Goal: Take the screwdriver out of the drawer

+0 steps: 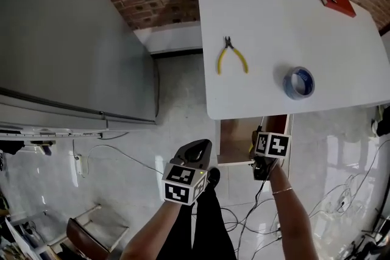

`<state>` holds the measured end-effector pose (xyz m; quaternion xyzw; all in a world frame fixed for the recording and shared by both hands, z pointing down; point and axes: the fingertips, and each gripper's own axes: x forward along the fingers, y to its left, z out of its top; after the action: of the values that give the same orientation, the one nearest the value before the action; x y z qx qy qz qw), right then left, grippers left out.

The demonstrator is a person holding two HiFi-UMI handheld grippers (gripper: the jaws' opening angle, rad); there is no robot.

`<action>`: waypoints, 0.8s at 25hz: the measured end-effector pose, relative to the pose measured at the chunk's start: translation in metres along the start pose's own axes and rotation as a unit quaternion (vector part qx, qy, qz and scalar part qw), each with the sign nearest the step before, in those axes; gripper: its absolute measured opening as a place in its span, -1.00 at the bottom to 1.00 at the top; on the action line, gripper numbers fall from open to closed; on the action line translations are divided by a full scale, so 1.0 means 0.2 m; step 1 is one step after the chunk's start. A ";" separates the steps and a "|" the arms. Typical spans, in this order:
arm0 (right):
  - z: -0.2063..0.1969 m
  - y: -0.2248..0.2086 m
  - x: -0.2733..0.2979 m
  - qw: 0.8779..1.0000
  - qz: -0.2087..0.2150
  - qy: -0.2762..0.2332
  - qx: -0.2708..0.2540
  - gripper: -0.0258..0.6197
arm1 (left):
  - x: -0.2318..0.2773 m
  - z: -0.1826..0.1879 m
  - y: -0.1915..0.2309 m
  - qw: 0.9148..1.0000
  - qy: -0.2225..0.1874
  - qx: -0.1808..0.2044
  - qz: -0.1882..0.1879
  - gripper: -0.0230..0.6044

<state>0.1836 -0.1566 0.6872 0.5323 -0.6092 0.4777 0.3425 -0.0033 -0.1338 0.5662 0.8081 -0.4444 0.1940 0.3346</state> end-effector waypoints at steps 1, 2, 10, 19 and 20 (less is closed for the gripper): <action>0.00 0.01 -0.03 1.000 0.005 -0.004 0.004 -0.68 | 0.00 0.01 -0.01 1.000 -0.001 0.002 -0.002 -0.95; 0.00 0.03 -0.06 1.000 0.009 -0.008 0.006 -0.69 | -0.01 0.02 -0.02 1.000 -0.002 0.002 -0.005 -0.95; -0.01 0.16 -0.32 0.998 0.034 -0.054 0.004 -0.68 | -0.06 0.06 -0.08 1.000 -0.001 0.015 -0.024 -0.95; -0.04 0.26 -0.66 0.992 0.046 -0.115 0.016 -0.68 | -0.15 0.14 -0.16 0.998 -0.007 0.049 -0.040 -0.95; -0.04 0.27 -0.70 0.991 0.045 -0.123 0.013 -0.69 | -0.16 0.15 -0.16 0.998 -0.008 0.054 -0.042 -0.95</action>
<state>0.1585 -0.1055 0.5493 0.5633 -0.6636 0.4316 0.2366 0.0074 -0.1241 0.5128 0.8442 -0.4018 0.1970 0.2950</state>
